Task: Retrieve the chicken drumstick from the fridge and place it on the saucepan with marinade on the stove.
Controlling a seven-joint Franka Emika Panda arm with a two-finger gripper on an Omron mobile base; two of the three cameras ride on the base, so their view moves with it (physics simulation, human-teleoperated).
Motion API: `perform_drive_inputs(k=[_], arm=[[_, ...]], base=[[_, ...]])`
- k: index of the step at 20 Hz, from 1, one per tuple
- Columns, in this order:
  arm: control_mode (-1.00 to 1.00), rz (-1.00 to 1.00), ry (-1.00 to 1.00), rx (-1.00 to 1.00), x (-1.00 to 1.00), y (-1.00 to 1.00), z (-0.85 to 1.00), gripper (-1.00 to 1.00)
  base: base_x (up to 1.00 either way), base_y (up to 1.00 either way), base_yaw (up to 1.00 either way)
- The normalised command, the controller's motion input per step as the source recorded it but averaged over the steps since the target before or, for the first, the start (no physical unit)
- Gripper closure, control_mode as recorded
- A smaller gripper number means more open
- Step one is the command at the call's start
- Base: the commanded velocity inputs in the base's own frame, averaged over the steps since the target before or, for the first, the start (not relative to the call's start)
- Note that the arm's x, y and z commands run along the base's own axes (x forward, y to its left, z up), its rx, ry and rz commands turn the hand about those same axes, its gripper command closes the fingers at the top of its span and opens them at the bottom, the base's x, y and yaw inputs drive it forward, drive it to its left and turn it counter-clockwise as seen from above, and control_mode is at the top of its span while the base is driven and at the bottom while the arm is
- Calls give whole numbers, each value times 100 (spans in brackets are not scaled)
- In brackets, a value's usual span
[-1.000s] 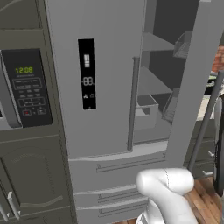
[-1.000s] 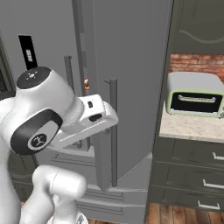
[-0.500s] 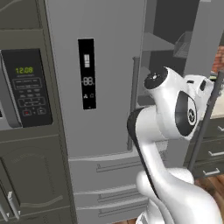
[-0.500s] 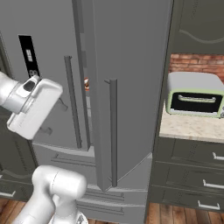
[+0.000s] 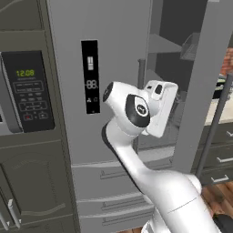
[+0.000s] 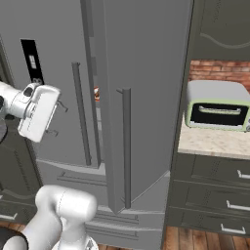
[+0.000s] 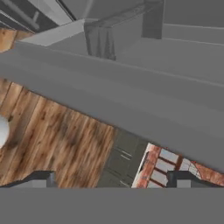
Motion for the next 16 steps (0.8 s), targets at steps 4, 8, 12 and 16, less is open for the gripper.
perform_drive_inputs(k=[4,8,12,16], arm=[[-100,-12,8,0,52,-9,-8,-100],[-100,-8,40,0,33,-57,-5,-100],[-100,-19,51,-10,6,-69,1,-100],[-100,-2,72,-23,3,-31,0,-100]], base=[[0,0,0],[0,0,0],[0,0,0],[0,0,0]])
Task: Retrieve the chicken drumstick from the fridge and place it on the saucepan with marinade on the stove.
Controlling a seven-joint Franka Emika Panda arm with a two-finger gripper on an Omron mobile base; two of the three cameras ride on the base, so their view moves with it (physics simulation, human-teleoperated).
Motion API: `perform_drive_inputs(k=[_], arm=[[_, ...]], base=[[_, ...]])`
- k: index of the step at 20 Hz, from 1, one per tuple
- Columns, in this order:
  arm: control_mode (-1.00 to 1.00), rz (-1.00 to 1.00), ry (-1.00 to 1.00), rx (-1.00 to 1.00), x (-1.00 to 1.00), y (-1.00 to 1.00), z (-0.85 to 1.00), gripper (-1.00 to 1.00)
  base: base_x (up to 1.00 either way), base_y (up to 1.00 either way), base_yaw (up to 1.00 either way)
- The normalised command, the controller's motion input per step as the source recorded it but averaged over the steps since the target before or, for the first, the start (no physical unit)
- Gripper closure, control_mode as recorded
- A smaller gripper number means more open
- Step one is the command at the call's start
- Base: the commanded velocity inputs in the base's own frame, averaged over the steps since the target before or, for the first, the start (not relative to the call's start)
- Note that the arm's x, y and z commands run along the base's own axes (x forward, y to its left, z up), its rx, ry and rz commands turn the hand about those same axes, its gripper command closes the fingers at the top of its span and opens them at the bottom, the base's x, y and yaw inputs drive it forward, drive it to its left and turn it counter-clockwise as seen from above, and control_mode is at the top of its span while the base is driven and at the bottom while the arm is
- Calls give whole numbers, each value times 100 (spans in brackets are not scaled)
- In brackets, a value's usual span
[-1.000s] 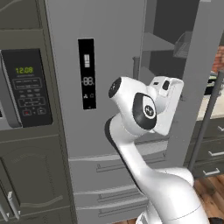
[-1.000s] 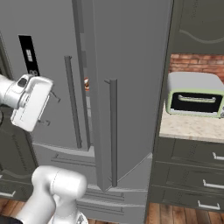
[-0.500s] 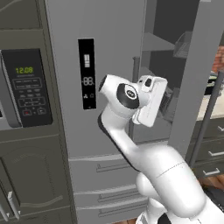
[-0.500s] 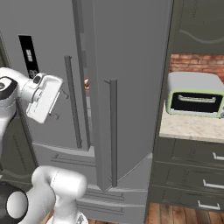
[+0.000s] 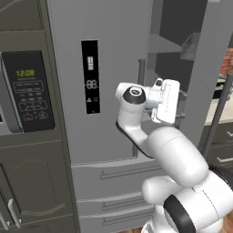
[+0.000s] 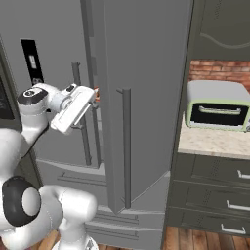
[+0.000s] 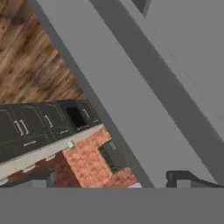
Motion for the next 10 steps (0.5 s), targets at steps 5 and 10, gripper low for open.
perform_drive_inputs(k=[5,10], arm=[[-100,0,75,-27,1,0,-4,-100],[-100,-2,32,-1,-26,-28,3,-100]], base=[[0,0,0],[0,0,0]])
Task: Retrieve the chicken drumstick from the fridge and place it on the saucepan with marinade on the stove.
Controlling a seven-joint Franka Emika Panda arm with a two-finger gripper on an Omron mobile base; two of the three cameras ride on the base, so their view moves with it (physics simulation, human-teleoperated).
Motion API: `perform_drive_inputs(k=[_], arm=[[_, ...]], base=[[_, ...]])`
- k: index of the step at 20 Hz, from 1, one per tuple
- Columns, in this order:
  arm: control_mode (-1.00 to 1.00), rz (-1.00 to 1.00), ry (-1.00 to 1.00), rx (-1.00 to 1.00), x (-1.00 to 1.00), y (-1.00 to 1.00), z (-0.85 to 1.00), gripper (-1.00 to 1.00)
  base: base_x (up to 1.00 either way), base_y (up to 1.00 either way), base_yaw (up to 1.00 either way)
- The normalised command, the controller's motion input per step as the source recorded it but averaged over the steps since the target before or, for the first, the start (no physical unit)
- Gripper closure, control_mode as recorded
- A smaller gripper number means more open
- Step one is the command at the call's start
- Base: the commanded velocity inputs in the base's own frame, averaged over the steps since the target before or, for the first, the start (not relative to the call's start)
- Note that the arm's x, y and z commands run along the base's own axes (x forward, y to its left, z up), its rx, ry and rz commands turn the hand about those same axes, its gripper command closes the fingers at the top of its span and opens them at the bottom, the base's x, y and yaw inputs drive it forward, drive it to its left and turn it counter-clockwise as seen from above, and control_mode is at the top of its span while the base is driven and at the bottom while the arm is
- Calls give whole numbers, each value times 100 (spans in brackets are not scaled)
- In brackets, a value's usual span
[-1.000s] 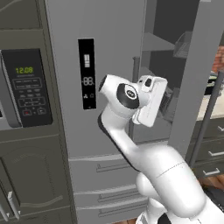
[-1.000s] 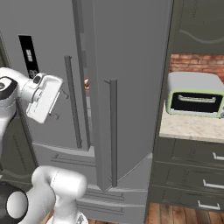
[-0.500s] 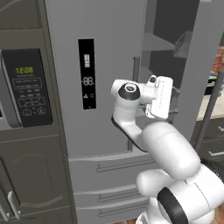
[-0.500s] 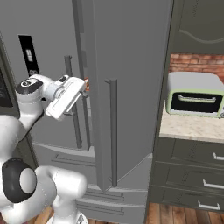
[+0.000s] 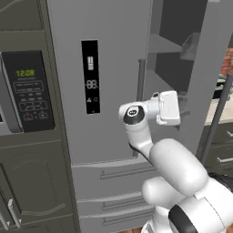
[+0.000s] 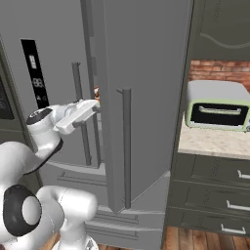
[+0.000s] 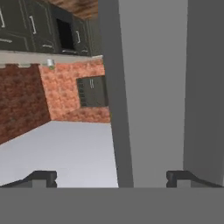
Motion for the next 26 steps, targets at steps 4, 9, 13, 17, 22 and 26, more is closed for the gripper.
perform_drive_inputs(k=[4,9,13,17,22,26], arm=[[-100,-3,-9,21,-51,-50,32,-100],[-100,-1,-11,26,-7,-36,50,-100],[-100,4,0,39,-17,-76,44,-100],[-100,28,0,41,-46,-100,7,-100],[-100,47,0,13,-26,-98,-18,-100],[-100,52,0,2,-11,-84,-32,-100]], base=[[0,0,0],[0,0,0],[0,0,0],[0,0,0],[0,0,0],[0,0,0]])
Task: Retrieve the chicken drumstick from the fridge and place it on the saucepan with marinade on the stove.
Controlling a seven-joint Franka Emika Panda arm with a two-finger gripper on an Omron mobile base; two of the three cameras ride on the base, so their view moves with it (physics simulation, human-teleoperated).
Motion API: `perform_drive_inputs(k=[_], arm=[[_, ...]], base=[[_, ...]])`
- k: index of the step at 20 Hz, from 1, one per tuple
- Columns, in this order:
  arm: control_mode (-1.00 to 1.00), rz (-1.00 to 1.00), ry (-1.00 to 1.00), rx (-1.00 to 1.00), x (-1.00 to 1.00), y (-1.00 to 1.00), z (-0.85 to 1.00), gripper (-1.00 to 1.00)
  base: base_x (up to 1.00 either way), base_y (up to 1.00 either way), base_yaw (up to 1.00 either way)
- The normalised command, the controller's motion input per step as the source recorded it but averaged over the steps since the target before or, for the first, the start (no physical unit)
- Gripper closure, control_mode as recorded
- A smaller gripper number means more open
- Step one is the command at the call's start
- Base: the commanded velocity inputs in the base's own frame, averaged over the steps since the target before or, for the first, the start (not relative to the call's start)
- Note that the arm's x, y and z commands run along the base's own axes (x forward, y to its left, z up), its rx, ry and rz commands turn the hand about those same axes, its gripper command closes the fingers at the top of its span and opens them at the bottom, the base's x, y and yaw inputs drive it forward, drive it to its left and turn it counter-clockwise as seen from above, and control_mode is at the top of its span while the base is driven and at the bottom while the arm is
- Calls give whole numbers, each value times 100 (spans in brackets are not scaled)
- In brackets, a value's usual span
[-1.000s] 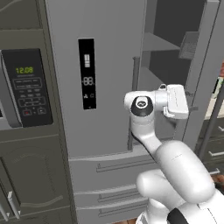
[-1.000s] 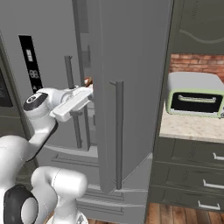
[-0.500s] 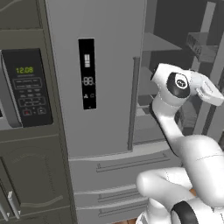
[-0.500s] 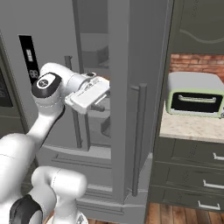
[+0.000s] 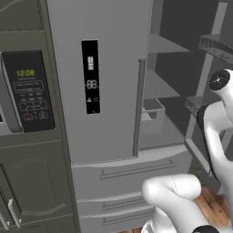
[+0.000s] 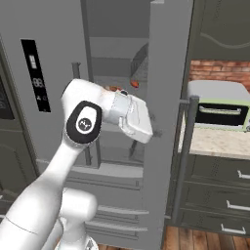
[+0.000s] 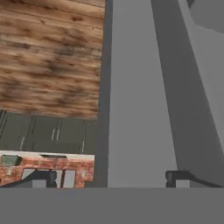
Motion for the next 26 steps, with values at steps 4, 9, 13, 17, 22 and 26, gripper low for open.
perform_drive_inputs(k=[4,9,13,17,22,26], arm=[[-100,48,-2,0,-30,-30,-22,-100],[-100,37,-3,0,-18,-27,-18,-100],[-100,29,0,0,0,-68,-14,-100],[-100,28,3,2,6,-95,-2,-100],[-100,13,4,-2,-24,10,0,-100],[-100,-2,1,-1,-69,86,45,-100]], base=[[0,0,0],[0,0,0],[0,0,0],[0,0,0],[0,0,0],[0,0,0]])
